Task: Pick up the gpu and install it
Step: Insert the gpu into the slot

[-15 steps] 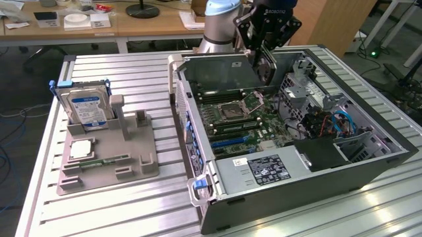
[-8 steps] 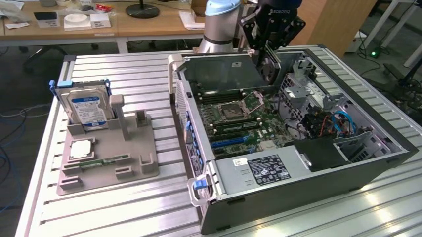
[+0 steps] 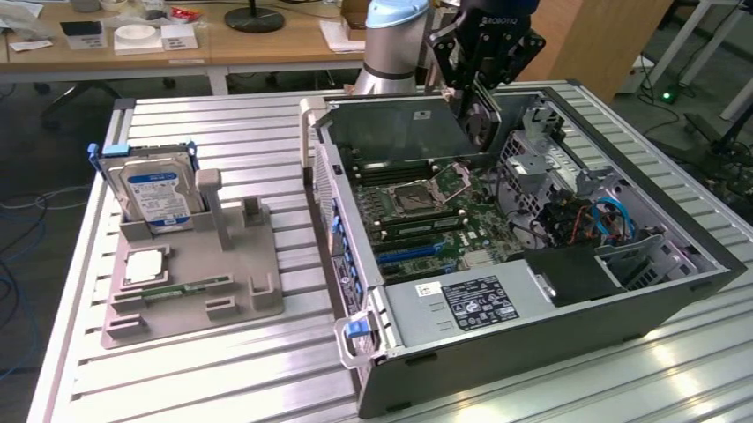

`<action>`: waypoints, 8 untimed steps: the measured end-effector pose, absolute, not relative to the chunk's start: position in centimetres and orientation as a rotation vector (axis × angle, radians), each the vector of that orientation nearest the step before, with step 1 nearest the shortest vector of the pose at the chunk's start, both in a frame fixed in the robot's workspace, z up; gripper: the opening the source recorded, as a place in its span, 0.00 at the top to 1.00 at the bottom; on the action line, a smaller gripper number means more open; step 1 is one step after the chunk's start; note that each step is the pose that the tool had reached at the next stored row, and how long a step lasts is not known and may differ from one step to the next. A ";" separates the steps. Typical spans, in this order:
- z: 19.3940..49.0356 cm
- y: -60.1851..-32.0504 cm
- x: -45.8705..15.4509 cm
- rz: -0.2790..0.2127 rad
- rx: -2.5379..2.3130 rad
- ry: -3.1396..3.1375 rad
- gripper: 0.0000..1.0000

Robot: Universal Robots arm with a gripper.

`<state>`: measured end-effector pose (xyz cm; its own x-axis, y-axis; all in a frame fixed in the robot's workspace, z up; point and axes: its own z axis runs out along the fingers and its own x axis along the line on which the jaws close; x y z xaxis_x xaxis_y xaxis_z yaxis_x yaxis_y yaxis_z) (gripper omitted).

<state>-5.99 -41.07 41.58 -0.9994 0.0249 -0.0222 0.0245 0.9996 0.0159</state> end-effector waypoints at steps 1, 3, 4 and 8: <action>41.6 -41.1 -6.0 0.024 0.038 3.119 0.72; 41.6 -41.1 -6.0 0.024 0.037 3.119 0.72; 41.6 -41.1 -6.0 0.024 0.035 3.119 0.72; 41.6 -41.1 -6.0 0.024 0.021 3.119 0.72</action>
